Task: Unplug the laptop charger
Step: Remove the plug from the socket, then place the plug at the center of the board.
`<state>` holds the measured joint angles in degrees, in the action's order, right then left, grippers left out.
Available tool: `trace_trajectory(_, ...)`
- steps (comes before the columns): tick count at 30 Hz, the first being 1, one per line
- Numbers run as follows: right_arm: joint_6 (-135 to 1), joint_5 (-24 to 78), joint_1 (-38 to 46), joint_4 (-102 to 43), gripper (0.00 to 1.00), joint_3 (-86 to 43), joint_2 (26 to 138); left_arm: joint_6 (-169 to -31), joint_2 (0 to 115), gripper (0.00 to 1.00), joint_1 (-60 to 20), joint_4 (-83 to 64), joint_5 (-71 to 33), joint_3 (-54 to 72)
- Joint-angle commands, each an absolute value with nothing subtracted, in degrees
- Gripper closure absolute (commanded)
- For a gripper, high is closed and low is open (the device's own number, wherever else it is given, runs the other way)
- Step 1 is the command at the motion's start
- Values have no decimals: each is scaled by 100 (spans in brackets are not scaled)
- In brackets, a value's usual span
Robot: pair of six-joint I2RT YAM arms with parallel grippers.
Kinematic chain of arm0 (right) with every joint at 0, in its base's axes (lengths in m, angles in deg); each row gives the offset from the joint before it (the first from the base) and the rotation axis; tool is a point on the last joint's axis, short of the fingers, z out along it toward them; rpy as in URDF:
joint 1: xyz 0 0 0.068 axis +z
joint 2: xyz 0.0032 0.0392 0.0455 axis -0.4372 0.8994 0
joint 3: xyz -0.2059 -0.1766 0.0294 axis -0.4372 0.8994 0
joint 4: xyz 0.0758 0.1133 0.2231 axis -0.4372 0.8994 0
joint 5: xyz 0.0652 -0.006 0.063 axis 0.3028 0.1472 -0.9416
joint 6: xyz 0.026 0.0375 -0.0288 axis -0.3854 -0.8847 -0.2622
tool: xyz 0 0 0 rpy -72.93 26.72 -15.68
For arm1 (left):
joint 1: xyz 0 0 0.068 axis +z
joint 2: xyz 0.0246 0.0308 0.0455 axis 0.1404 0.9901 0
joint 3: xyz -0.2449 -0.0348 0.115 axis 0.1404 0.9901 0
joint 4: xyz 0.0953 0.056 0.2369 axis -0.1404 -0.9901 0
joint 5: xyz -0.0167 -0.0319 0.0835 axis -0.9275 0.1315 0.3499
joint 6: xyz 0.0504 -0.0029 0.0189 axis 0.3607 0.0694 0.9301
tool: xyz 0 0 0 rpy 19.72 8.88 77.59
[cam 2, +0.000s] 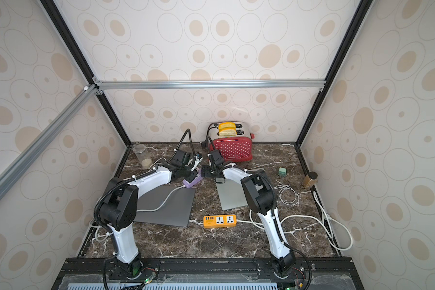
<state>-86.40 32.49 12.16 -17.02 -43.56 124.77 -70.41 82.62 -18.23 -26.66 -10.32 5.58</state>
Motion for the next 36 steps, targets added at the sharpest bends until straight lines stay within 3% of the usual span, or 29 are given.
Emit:
trace_trajectory(1,-8640,3278,1306,-1224,22,-4291,12758,-7008,8135,75,-1909,-2726,-1297,292)
trace_trajectory(9,-8624,3262,1304,-1352,22,-4163,12641,-7154,7706,75,-1810,-3056,-1043,185)
trace_trajectory(13,-8550,3174,1301,-1587,21,-4030,12506,-7859,7499,75,-1203,-3114,-1067,179)
trace_trajectory(20,-8263,3063,1310,-1971,17,-3667,11919,-9166,8228,71,228,-3356,-2744,-194)
trace_trajectory(27,-8017,2819,1306,-2359,10,-2946,11015,-9486,8915,71,350,-3170,-2857,-309)
trace_trajectory(36,-7875,2686,1302,-2356,9,-1859,9928,-9667,9490,67,351,-3371,-2584,-597)
